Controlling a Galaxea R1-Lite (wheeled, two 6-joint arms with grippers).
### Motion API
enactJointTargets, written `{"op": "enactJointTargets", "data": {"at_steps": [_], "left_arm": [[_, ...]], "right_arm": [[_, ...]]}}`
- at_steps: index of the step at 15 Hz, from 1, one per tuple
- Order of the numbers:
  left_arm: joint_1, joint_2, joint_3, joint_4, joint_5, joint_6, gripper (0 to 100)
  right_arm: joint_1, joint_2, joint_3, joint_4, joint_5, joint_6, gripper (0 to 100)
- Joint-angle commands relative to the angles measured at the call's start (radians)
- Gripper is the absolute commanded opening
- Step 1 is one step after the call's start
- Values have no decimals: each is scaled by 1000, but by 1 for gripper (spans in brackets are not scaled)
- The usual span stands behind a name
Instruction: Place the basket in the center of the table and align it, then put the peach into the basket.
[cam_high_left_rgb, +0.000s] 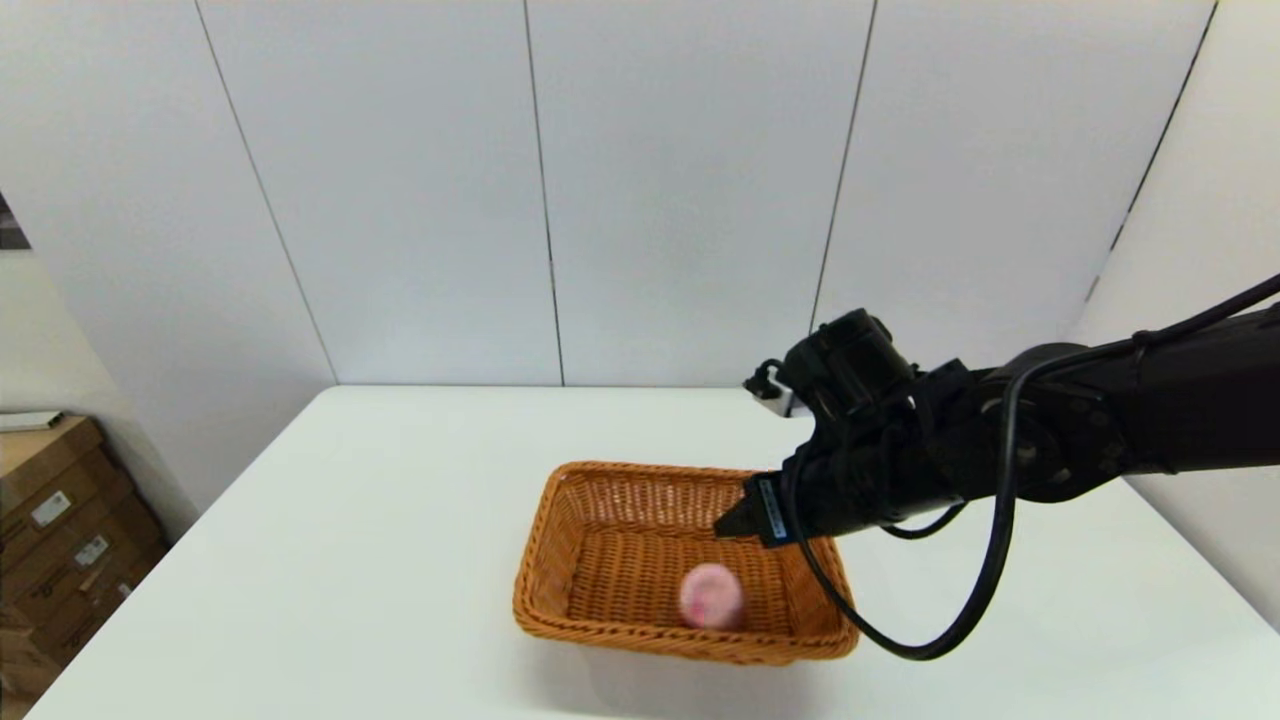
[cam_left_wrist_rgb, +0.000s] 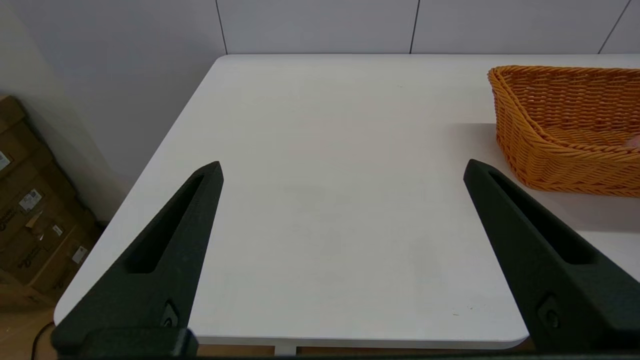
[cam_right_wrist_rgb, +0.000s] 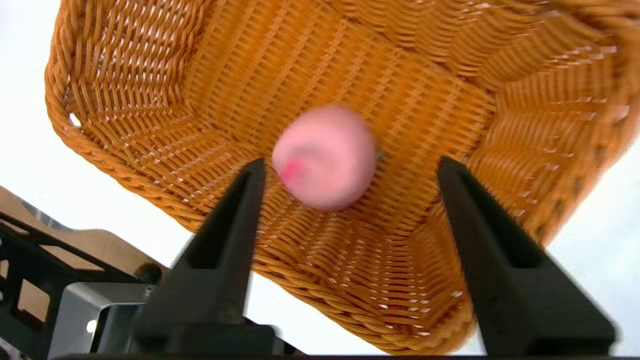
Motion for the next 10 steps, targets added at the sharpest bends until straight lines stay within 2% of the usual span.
{"op": "enactJointTargets", "data": {"at_steps": [1, 2, 5, 6, 9, 10], "left_arm": [[0, -2, 0, 0, 0, 0, 100], [0, -2, 0, 0, 0, 0, 100], [0, -2, 0, 0, 0, 0, 100], [0, -2, 0, 0, 0, 0, 100], [0, 0, 0, 0, -1, 0, 100], [0, -2, 0, 0, -1, 0, 100]], "right_arm": [[-171, -71, 20, 2, 11, -8, 100], [-237, -80, 28, 2, 14, -16, 100], [-502, -88, 60, 2, 24, -120, 100], [-579, -87, 66, 2, 47, -146, 100], [-792, -83, 77, 3, 168, -240, 100], [-843, -82, 82, 3, 180, -270, 100]]}}
